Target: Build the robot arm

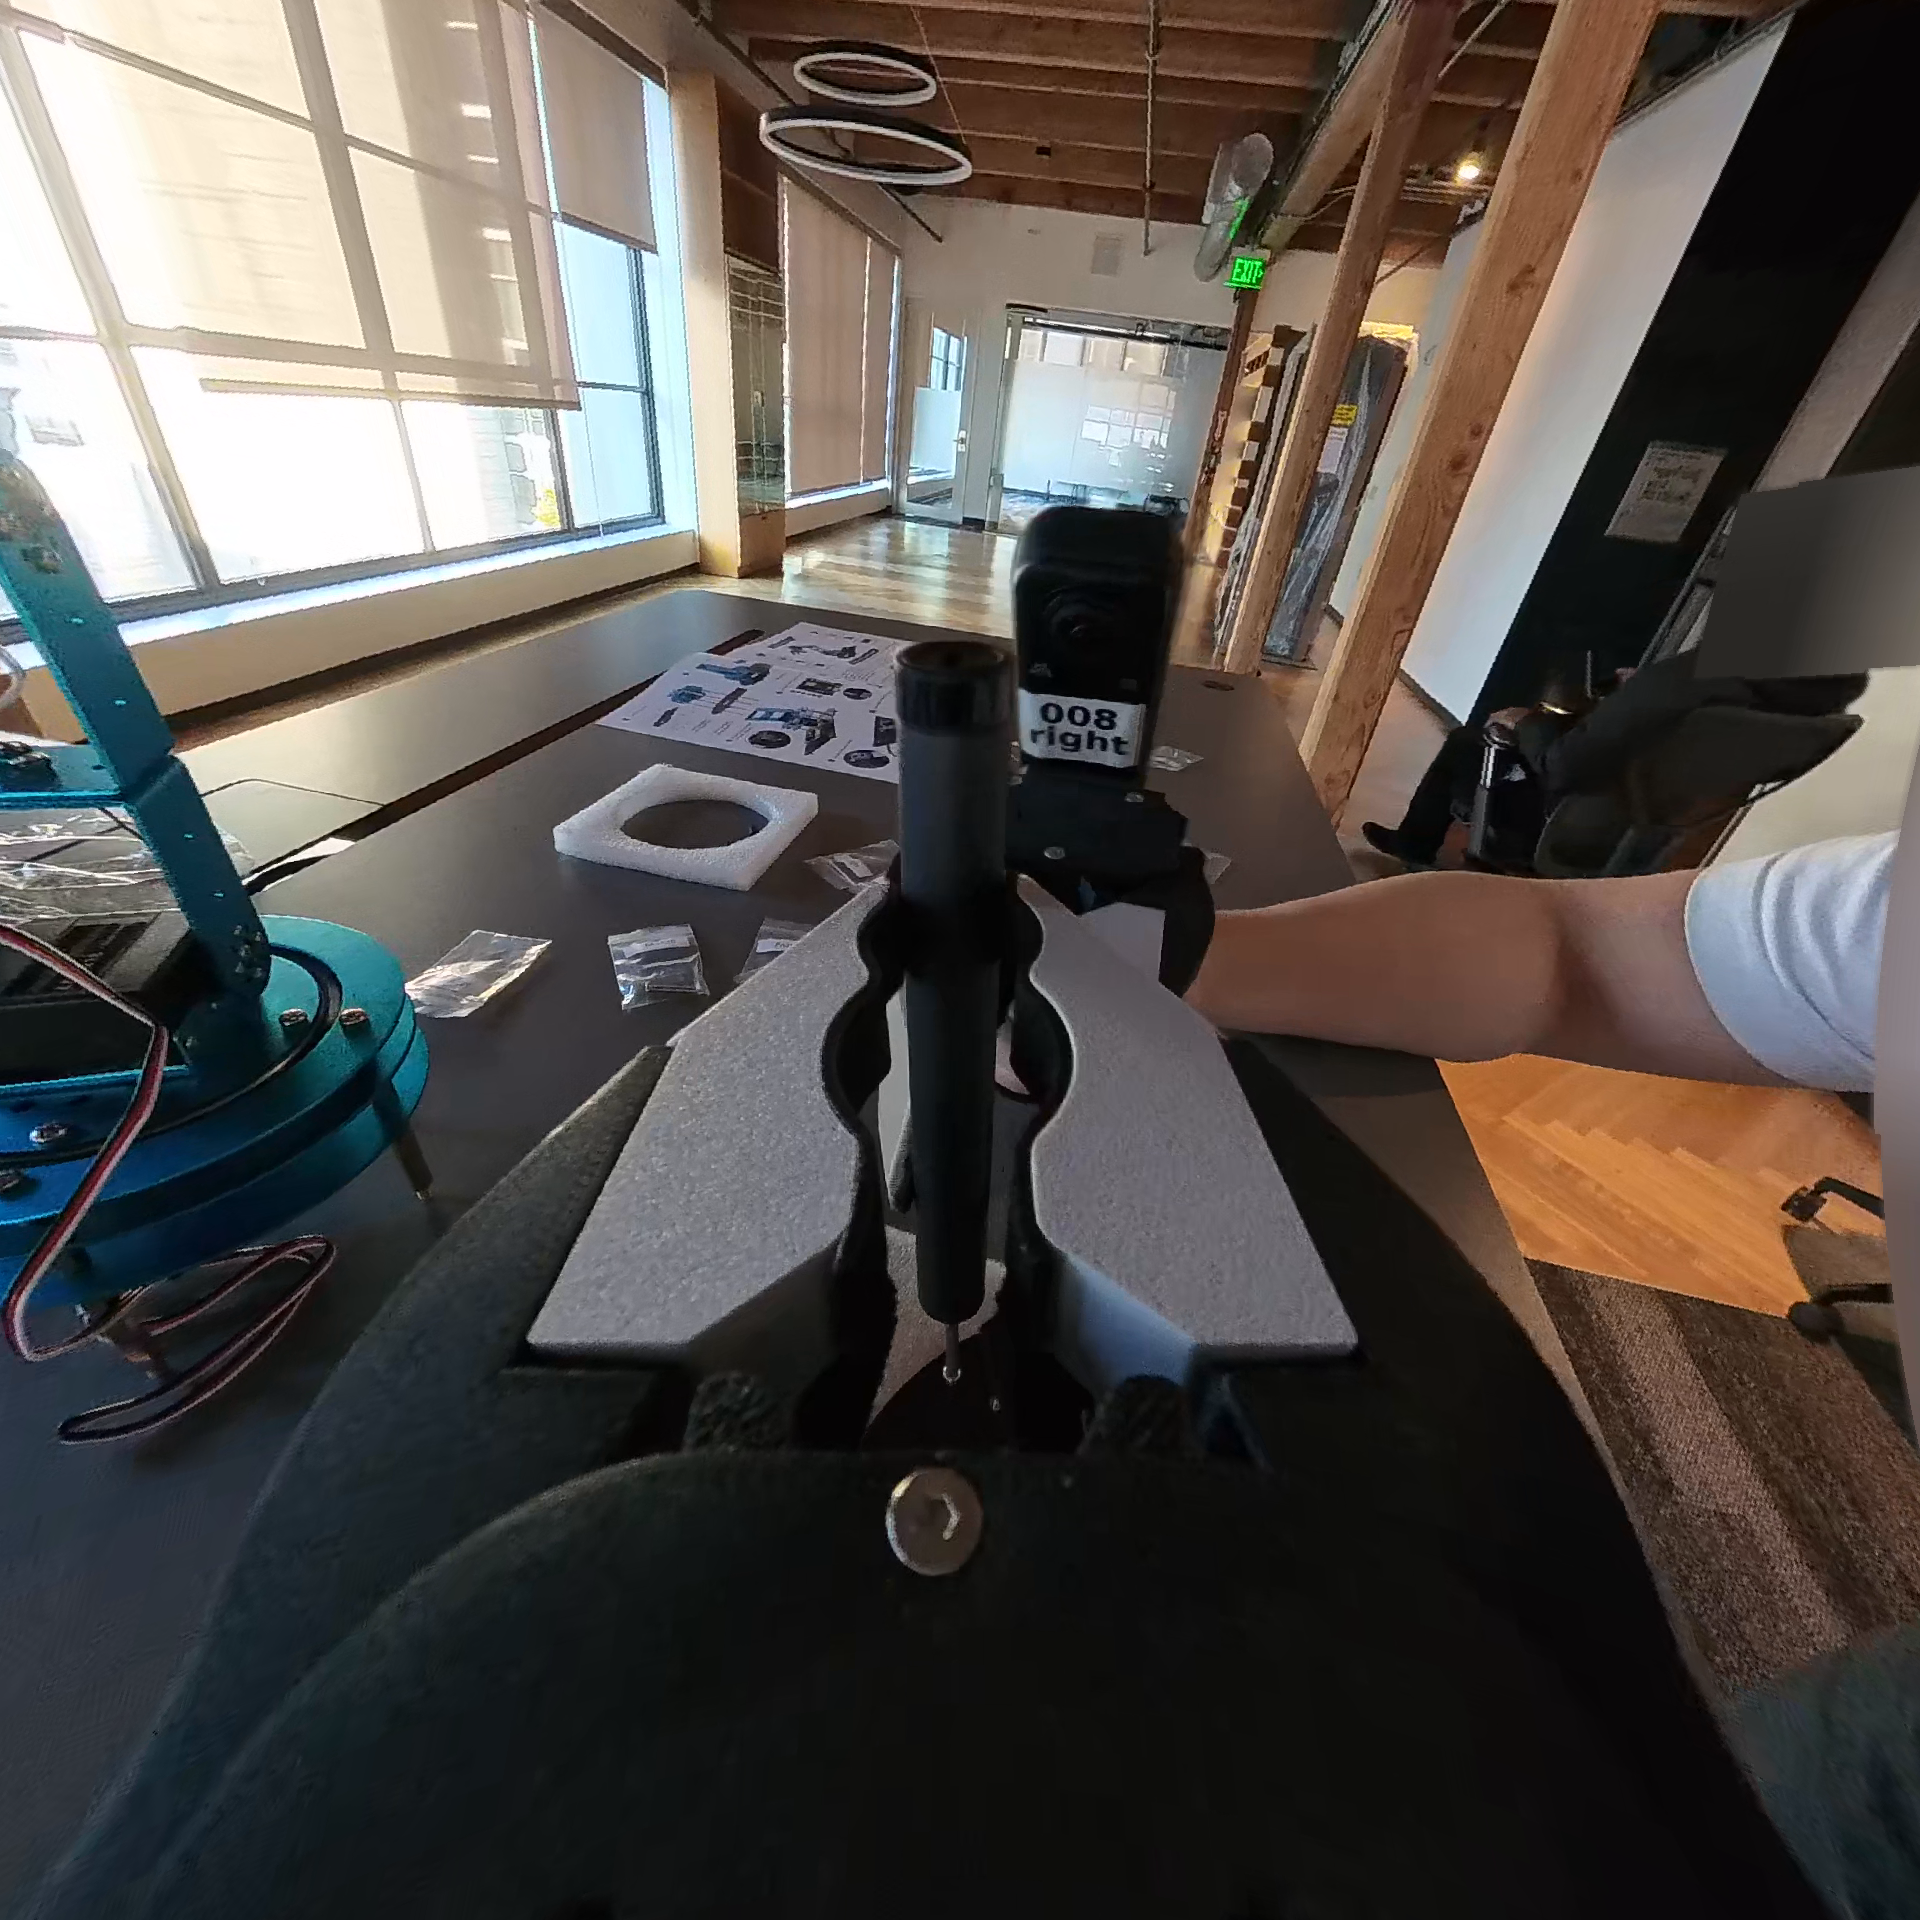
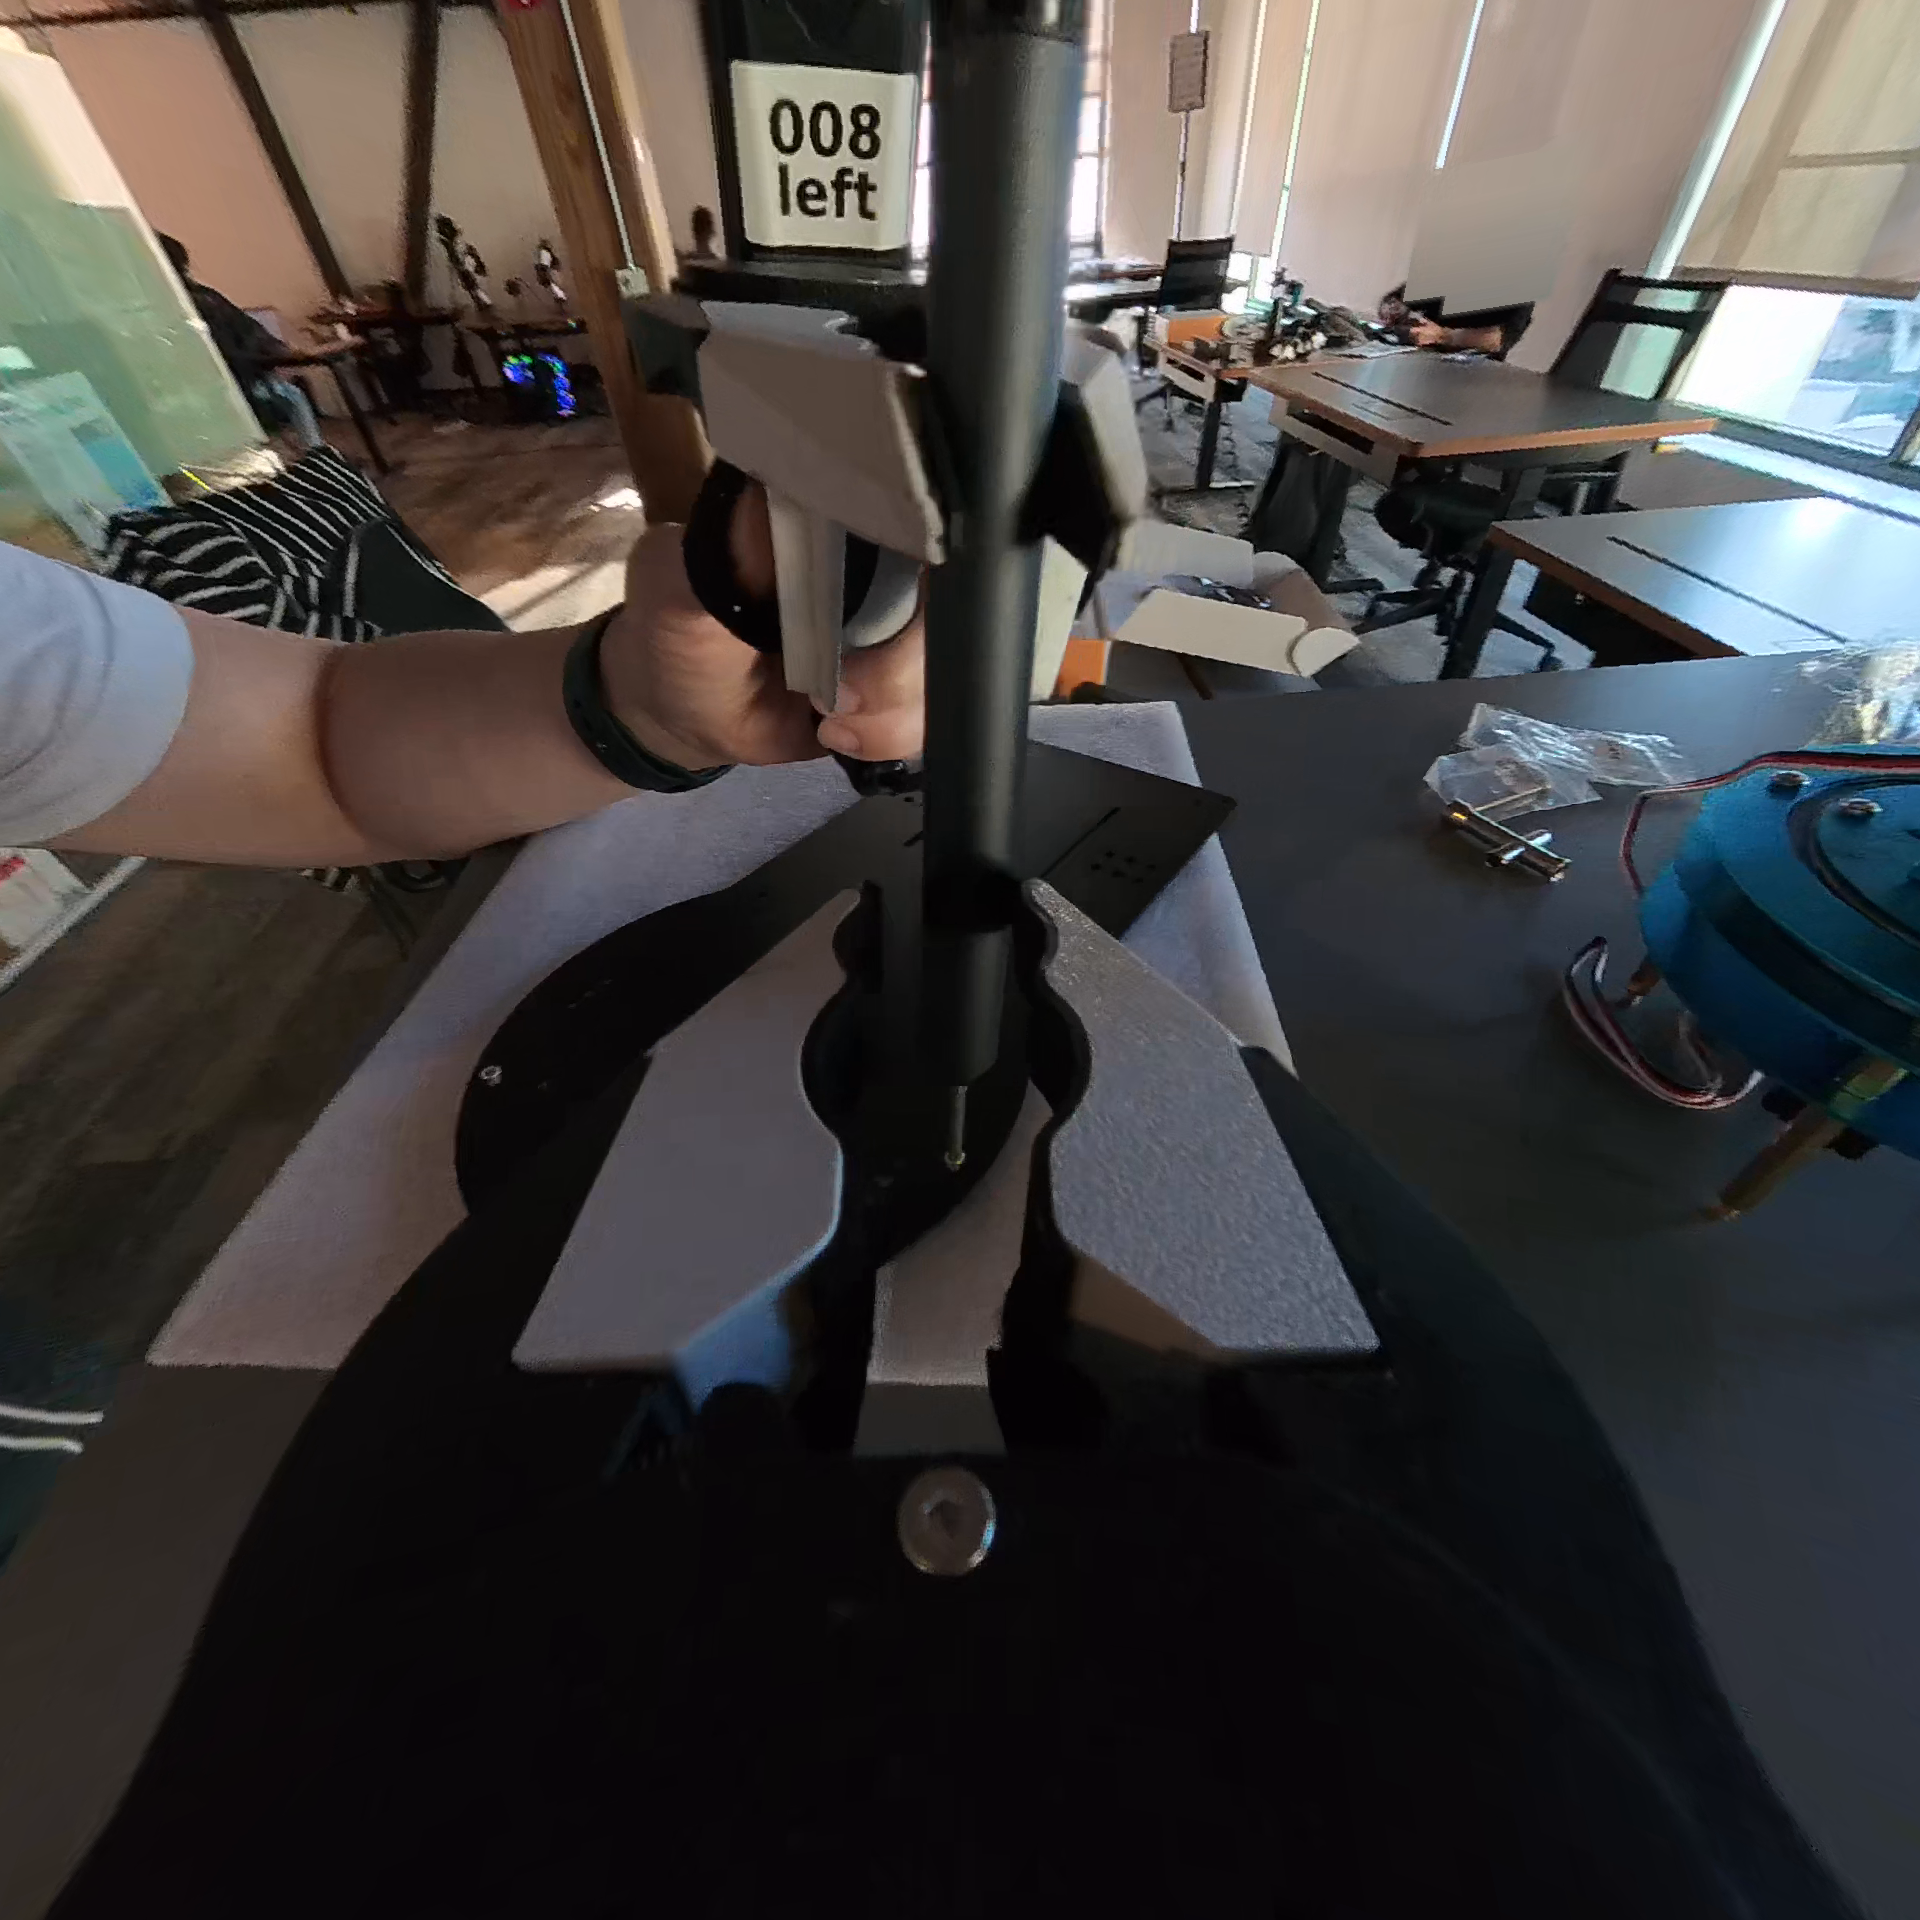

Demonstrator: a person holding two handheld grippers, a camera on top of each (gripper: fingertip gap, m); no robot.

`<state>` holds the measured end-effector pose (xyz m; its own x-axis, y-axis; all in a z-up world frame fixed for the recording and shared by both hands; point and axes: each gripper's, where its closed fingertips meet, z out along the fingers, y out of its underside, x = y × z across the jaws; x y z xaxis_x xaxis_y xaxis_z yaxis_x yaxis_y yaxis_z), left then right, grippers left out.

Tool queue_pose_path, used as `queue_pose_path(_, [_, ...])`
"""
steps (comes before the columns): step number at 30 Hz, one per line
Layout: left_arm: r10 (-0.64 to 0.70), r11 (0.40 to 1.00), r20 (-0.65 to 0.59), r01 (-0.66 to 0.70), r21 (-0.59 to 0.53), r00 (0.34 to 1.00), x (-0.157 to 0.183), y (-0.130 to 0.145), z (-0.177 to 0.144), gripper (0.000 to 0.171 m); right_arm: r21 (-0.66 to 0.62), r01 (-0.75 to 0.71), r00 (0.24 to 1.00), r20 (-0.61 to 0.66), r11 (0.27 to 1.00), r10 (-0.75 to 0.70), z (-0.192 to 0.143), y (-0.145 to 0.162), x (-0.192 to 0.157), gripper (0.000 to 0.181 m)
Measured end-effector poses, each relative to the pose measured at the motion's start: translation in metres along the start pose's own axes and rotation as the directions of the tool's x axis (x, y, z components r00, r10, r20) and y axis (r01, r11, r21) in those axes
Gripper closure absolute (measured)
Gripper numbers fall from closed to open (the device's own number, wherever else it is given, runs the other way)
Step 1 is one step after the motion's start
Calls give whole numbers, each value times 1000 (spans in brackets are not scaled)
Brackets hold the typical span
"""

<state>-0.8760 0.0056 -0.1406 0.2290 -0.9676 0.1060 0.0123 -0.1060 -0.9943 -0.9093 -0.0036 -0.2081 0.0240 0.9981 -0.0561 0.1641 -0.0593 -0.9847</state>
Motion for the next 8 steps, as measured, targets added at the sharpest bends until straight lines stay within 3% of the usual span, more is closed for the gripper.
queue_pose_path(8, [12, 1000, -1, -12, -3, 1000, 1, 0, 2, 156, 13, -20, 999, 37, 1000, 19, -6, -1, 1, 162])
